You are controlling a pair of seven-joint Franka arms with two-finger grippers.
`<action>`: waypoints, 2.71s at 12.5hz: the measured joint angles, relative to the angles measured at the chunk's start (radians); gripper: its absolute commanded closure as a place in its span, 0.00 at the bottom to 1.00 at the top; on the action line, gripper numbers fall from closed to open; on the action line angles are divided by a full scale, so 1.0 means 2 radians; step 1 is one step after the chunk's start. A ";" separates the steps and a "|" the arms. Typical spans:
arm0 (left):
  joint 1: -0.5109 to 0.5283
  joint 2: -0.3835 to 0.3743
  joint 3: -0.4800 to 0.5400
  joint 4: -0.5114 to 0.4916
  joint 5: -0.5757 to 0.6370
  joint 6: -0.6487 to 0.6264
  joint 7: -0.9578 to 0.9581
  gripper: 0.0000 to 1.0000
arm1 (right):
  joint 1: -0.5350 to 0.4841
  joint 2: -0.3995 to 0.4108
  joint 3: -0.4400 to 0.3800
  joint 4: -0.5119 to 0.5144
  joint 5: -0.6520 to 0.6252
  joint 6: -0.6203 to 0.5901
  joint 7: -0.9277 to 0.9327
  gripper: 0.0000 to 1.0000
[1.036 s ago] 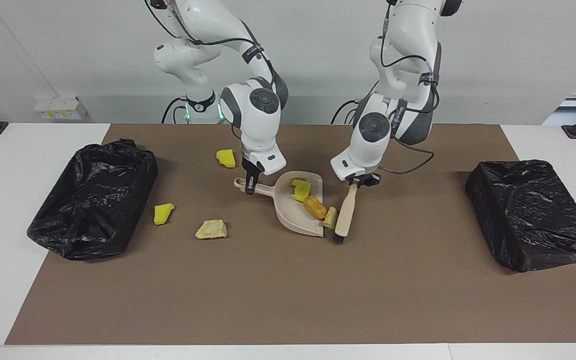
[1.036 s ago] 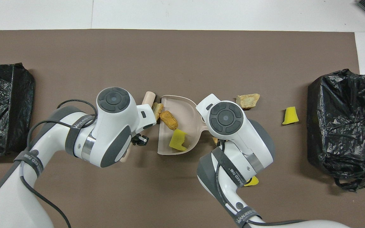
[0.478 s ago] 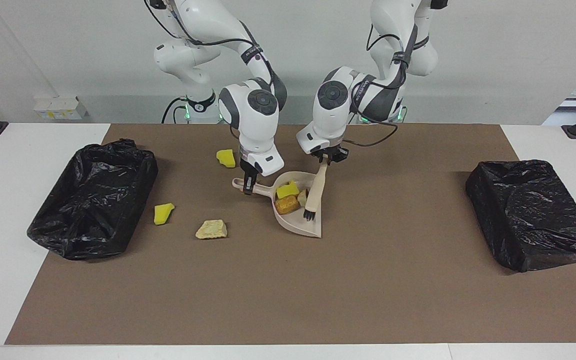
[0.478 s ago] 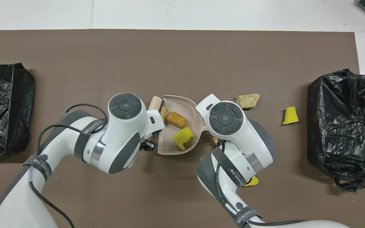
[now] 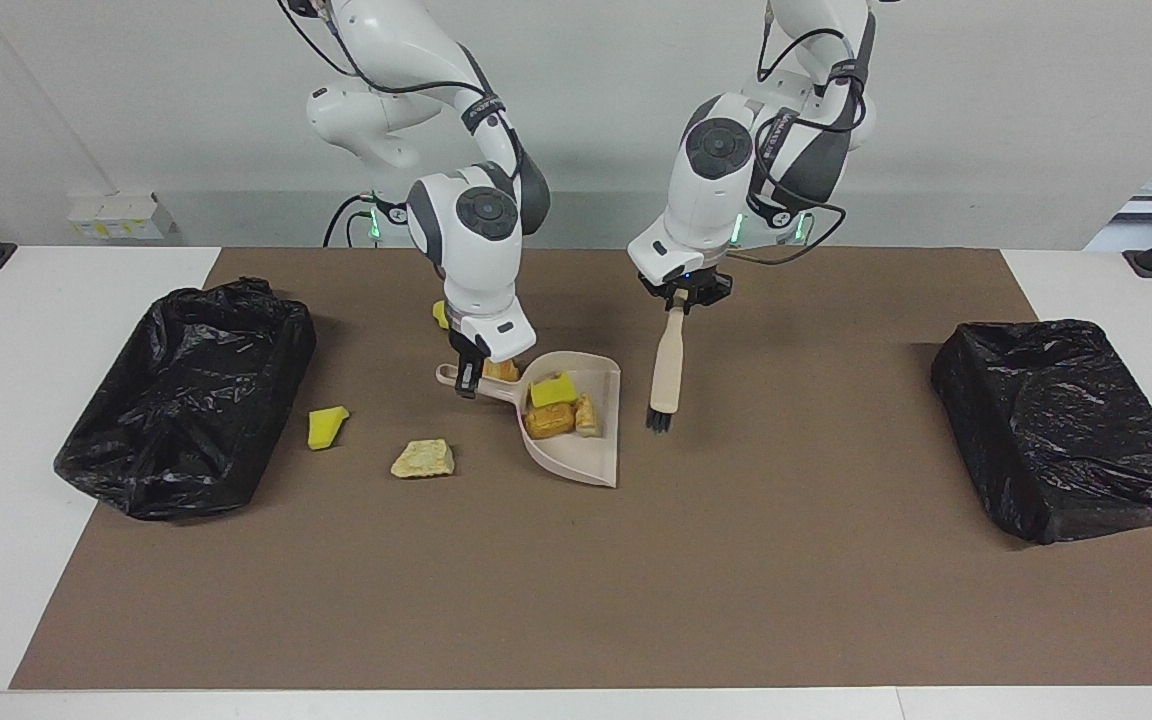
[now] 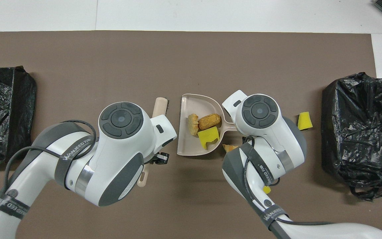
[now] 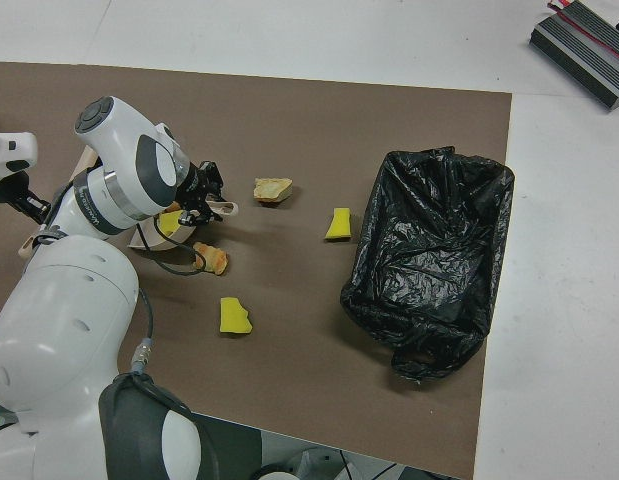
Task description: Sweep and dump trash in bin
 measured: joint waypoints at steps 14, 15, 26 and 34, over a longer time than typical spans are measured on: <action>-0.061 -0.024 -0.013 -0.081 -0.020 -0.006 -0.163 1.00 | -0.201 -0.085 -0.005 0.031 0.090 -0.092 -0.283 1.00; -0.089 -0.027 -0.015 -0.096 -0.033 0.003 -0.192 1.00 | -0.233 -0.085 -0.006 0.031 0.090 -0.092 -0.307 1.00; -0.221 -0.070 -0.017 -0.214 -0.082 0.128 -0.306 1.00 | -0.417 -0.085 -0.009 0.041 -0.055 -0.026 -0.374 1.00; -0.221 -0.070 -0.009 -0.229 -0.082 0.130 -0.284 0.00 | -0.442 -0.085 -0.004 0.044 -0.199 -0.027 -0.373 1.00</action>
